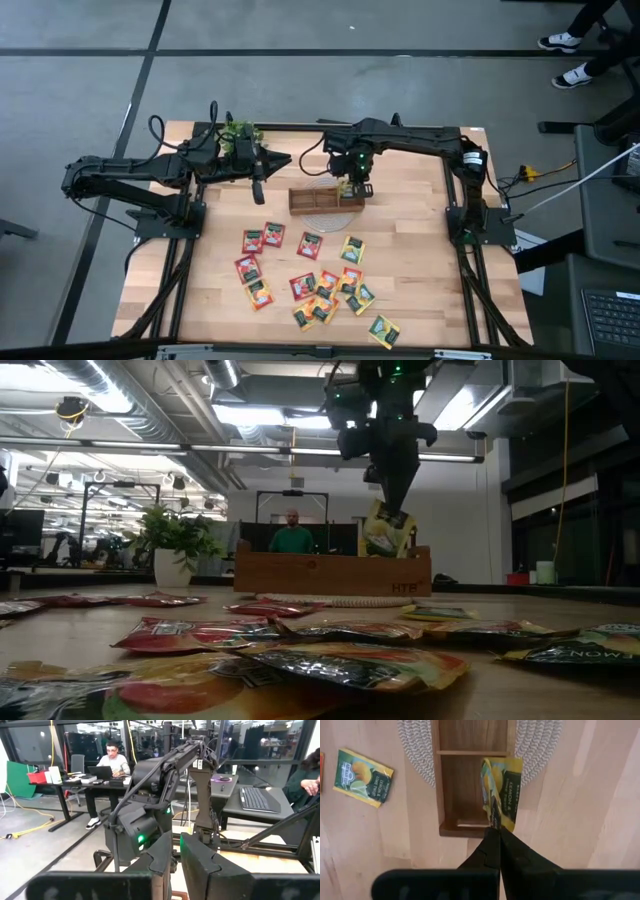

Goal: Pick & Place Tea
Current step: Put the yellow tea bag into the right section of the wooden organizer

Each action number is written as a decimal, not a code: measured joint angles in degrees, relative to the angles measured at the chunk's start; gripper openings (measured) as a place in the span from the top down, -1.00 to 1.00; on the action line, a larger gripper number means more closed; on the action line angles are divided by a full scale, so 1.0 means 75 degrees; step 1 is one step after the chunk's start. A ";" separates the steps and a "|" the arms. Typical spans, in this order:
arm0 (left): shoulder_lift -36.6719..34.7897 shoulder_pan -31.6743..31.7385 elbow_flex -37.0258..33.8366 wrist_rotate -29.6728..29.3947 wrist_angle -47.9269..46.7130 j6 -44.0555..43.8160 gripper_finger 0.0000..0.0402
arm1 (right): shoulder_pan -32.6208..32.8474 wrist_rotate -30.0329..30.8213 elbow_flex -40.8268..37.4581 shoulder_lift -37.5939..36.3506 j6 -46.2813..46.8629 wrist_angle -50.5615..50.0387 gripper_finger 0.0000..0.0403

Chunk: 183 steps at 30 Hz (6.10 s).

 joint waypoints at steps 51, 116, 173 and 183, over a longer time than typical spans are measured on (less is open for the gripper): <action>-0.0003 0.0000 0.0000 0.0283 0.0000 -0.0355 0.76 | 0.1245 -0.1065 0.0563 -0.0133 0.2613 0.0228 0.42; 0.0000 0.0000 0.0000 0.0434 -0.0055 -0.0503 0.73 | 0.3689 0.0942 -0.5138 -0.0943 1.2030 0.4793 -0.26; 0.0000 0.0003 -0.0003 -0.0146 0.0009 -0.0332 0.72 | 0.3223 0.1634 -0.4375 -0.3776 0.8302 0.3543 1.00; 0.0000 0.0002 -0.0003 -0.0146 0.0011 -0.0338 0.74 | 0.2077 0.1225 -0.4086 -0.3773 0.5869 0.3391 1.00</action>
